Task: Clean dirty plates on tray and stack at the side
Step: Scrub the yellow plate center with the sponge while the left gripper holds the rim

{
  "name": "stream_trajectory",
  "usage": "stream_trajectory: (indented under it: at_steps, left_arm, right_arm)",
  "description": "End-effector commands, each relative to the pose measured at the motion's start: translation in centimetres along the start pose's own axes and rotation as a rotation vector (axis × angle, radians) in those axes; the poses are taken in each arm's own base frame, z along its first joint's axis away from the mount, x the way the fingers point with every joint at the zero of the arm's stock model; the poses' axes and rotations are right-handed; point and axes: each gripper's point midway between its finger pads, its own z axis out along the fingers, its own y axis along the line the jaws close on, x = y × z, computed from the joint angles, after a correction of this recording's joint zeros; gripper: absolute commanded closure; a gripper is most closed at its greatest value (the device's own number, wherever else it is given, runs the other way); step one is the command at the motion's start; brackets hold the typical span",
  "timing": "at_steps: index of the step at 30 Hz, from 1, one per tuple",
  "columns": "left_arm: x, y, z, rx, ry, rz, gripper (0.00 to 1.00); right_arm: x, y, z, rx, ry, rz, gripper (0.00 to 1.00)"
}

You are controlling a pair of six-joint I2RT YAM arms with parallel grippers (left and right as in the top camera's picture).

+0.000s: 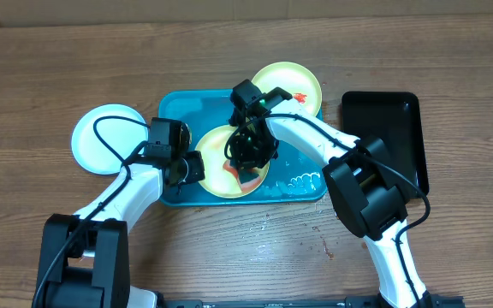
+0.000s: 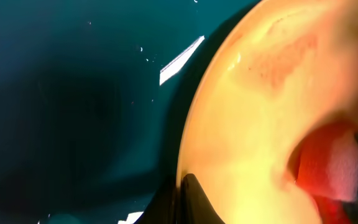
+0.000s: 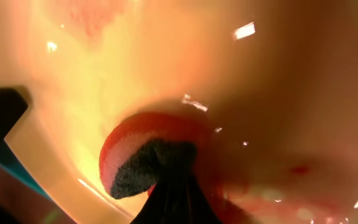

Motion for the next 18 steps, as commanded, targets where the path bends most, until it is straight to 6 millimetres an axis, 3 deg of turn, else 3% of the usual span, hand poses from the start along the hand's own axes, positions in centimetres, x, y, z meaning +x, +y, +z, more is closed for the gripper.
stream_trajectory:
  at_steps: [1, 8, 13, 18]
  left_arm:
    - [0.1, 0.8, 0.1, -0.024, 0.01, -0.012, 0.96]
    - [0.4, 0.4, 0.1, 0.002, 0.022, -0.009, 0.96]
    - [0.7, -0.2, 0.0, 0.033, 0.037, 0.001, 0.96]
    - [0.9, -0.4, 0.0, 0.048, 0.048, 0.0, 0.96]
  right_arm:
    - [-2.6, -6.2, 0.1, 0.257, -0.101, 0.027, 0.96]
    - [-5.0, -7.1, -0.6, 0.333, -0.212, 0.017, 0.96]
    - [-6.6, -8.0, -2.2, 0.419, -0.281, 0.015, 0.96]
    - [-8.0, -7.4, -2.9, 0.41, -0.339, 0.0, 0.96]
